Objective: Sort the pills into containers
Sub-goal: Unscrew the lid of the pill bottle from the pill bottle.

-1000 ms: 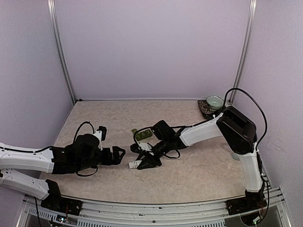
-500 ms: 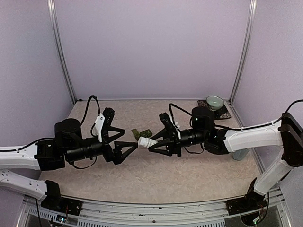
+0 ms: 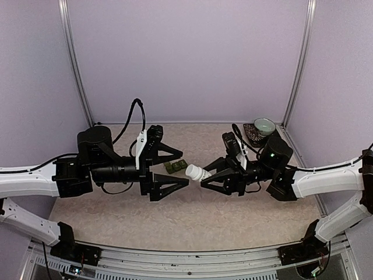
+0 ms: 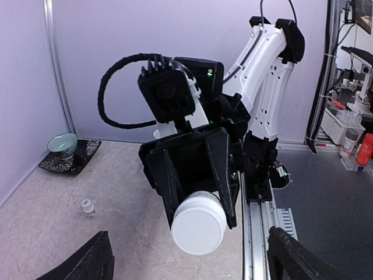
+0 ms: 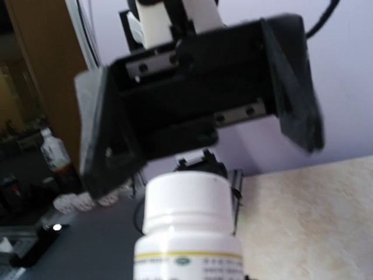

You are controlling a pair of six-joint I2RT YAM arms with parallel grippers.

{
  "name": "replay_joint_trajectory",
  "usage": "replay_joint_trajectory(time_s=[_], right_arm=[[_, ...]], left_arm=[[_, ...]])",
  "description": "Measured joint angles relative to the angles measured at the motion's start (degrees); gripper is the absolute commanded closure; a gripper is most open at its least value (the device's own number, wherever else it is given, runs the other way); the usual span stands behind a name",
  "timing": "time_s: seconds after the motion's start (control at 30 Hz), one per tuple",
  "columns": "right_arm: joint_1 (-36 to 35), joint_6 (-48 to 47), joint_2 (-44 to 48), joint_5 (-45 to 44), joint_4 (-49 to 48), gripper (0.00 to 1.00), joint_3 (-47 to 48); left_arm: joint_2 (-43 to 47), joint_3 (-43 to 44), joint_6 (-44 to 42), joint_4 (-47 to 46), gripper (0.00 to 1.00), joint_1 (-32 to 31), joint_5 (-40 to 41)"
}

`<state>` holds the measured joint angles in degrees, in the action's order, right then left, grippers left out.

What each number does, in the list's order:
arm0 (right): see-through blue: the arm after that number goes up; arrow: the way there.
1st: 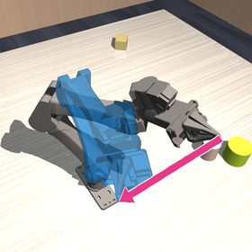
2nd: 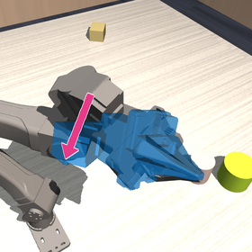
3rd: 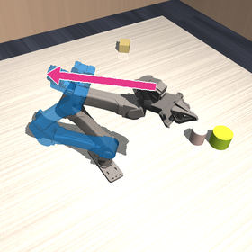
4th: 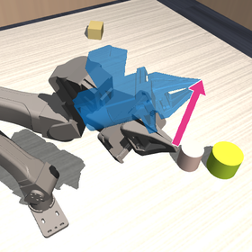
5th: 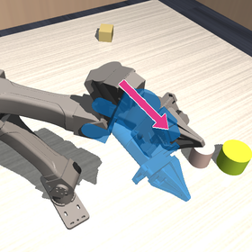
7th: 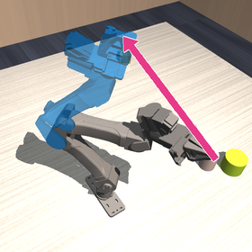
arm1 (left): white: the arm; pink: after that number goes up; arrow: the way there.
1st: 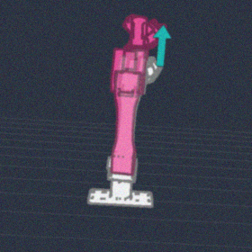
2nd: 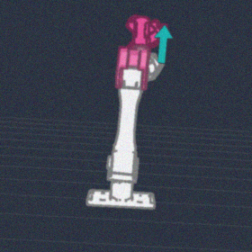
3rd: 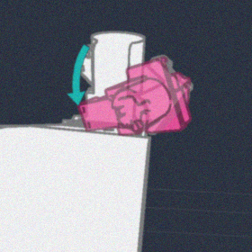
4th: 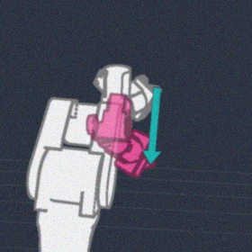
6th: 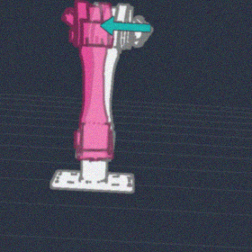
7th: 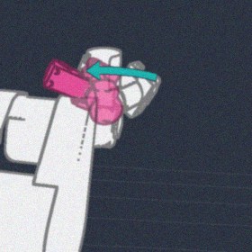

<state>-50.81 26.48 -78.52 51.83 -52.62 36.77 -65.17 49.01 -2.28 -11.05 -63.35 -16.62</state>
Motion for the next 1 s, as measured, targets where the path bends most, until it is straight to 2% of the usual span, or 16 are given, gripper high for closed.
replay_joint_trajectory(time_s=[0.27, 0.43, 0.7, 0.87, 1.0], right_arm=[[0.0, 6.9, -0.7, 2.3, -7.0, 0.81, -0.3], [0.0, 8.7, -1.2, 3.1, -8.7, 0.81, -0.3], [0.0, 9.6, -1.8, 3.9, -9.7, 0.82, -0.3], [0.0, 9.4, -1.8, 4.1, -10.1, 0.83, -0.3], [0.0, 8.3, -1.8, 3.9, -9.7, 0.87, -0.3]], left_arm=[[-2.7, 2.1, -3.2, 0.0, 0.29, 0.0, -5.7], [-4.0, 3.5, -4.3, -0.1, 0.44, 0.0, -7.5], [-6.0, 4.2, -4.8, -0.1, 0.73, 0.0, -9.0], [-6.0, 4.4, -4.9, -0.1, 0.78, 0.0, -9.0], [-6.0, 4.4, -4.3, -0.2, 0.78, 0.0, -8.7]])
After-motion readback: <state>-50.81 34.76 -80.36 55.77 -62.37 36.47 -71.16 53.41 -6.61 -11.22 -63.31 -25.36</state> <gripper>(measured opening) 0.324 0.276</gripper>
